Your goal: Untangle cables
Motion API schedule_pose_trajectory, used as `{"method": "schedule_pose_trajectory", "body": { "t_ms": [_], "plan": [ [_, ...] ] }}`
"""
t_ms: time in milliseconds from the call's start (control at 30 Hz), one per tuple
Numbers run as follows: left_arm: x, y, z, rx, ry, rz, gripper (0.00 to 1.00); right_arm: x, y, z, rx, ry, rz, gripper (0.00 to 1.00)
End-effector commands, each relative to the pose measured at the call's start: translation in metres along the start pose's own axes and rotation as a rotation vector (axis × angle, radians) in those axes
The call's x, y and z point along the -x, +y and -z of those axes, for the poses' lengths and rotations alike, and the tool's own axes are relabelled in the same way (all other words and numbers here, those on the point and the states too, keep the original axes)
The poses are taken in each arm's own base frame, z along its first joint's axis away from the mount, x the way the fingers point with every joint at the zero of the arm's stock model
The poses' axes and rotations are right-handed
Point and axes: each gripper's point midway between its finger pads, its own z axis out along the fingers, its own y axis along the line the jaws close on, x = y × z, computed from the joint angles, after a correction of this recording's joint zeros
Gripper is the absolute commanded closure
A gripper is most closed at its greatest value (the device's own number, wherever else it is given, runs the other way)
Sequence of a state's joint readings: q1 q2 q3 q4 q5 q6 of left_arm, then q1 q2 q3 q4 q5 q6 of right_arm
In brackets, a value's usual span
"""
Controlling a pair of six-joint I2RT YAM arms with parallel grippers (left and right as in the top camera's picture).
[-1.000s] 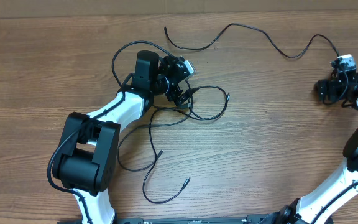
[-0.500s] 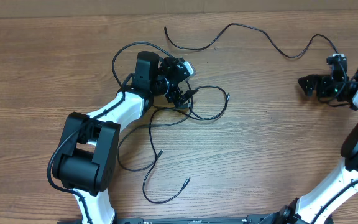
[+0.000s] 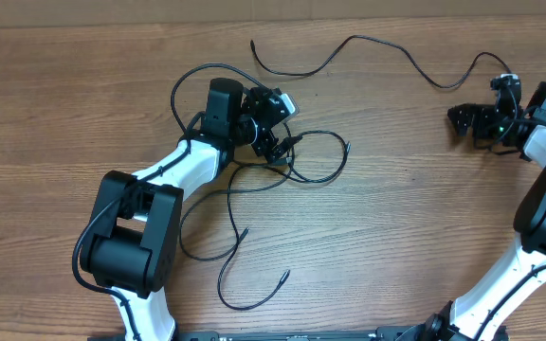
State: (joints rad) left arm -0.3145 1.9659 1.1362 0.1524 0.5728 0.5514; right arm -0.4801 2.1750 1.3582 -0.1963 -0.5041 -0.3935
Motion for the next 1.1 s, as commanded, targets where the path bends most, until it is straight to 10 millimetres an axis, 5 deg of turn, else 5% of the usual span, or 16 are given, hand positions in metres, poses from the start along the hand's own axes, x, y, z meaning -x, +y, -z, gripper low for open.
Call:
{"method": "schedule_pose_trajectory", "body": {
  "t_ms": [0,233,567,1067],
  "plan": [
    [0.003,-0.001,-0.002,-0.015,-0.013,0.014,0.00,-0.028,-0.014,-0.020,-0.037,0.060,-0.053,0.00],
    [0.003,-0.001,-0.002,-0.015,-0.013,0.015,0.01,-0.030,-0.044,-0.038,-0.160,0.016,-0.012,0.00],
    [0.003,0.000,-0.002,-0.014,-0.013,0.015,0.00,0.023,-0.066,-0.042,-0.249,-0.236,0.111,0.00],
    [0.003,0.000,-0.002,-0.015,-0.013,0.015,0.01,0.005,-0.090,-0.068,-0.269,-0.262,0.110,0.00]
  ]
}}
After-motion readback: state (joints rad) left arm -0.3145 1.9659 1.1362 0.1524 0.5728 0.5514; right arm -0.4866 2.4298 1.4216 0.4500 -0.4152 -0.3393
